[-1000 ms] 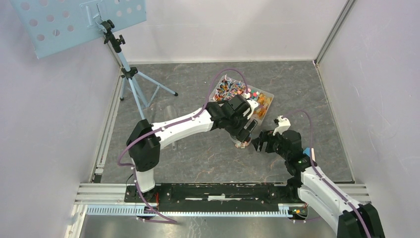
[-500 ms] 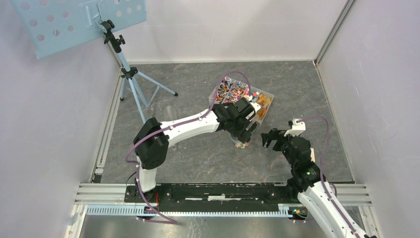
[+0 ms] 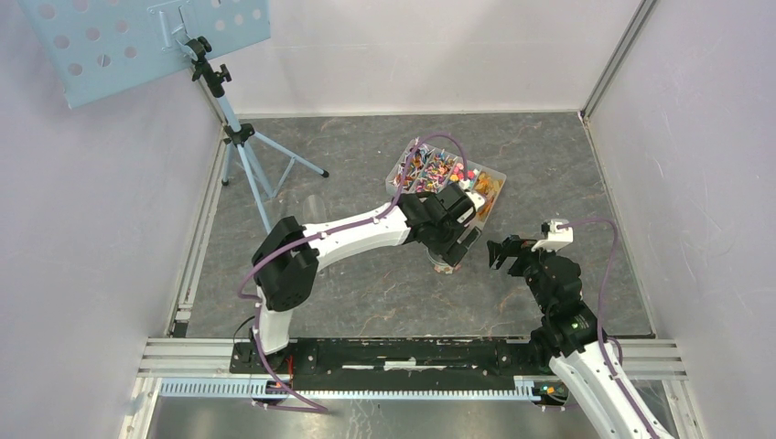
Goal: Pack the candies
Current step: Close the bottle lid on the packing bottle.
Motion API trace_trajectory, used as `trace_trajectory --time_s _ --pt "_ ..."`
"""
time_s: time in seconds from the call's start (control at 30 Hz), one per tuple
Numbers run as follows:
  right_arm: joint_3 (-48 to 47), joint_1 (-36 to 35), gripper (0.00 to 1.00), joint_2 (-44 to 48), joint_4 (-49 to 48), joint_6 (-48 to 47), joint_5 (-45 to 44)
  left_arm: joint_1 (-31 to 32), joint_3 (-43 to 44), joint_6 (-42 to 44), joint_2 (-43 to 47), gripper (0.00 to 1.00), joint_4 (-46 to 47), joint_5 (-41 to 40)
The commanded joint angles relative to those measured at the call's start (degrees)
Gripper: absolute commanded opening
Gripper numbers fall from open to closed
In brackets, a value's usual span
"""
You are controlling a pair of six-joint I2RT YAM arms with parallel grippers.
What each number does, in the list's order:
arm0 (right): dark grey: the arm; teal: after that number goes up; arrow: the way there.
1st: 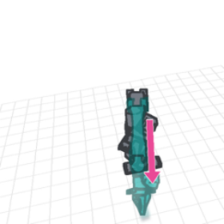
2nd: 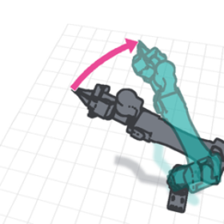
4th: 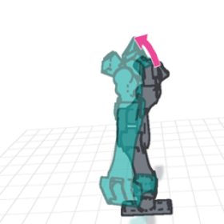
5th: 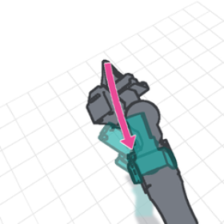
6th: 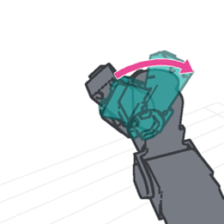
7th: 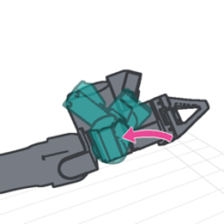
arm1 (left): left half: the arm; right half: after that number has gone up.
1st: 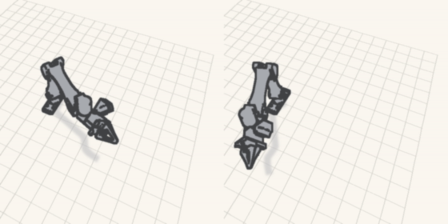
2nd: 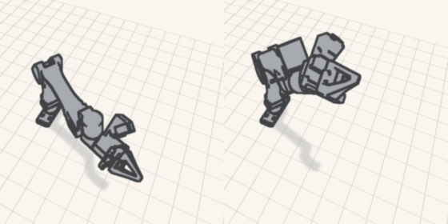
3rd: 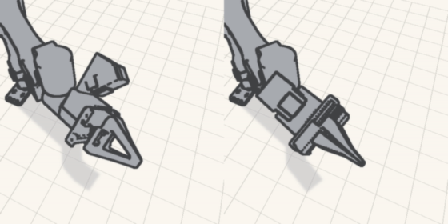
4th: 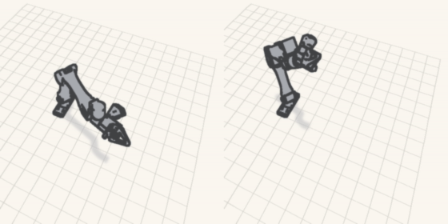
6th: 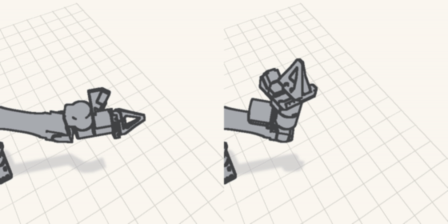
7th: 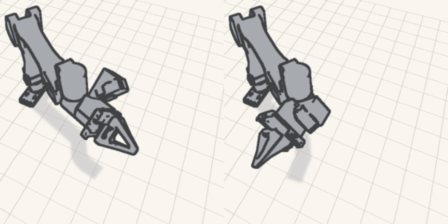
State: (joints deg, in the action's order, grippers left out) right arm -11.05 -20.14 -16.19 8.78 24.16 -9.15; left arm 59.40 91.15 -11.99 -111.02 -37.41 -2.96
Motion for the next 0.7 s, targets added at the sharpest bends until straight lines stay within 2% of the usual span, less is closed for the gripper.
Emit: trace_trajectory --time_s 0.0,0.67 --pt "-2.35 -0.16 0.98 0.74 -0.66 -0.14 -0.71 0.46 2.27 -1.9 -1.52 0.74 1.94 -0.84" --pt "-1.95 -0.15 0.98 0.74 -1.92 -1.36 1.19 1.29 2.89 -0.51 -3.78 0.82 2.97 -1.52"
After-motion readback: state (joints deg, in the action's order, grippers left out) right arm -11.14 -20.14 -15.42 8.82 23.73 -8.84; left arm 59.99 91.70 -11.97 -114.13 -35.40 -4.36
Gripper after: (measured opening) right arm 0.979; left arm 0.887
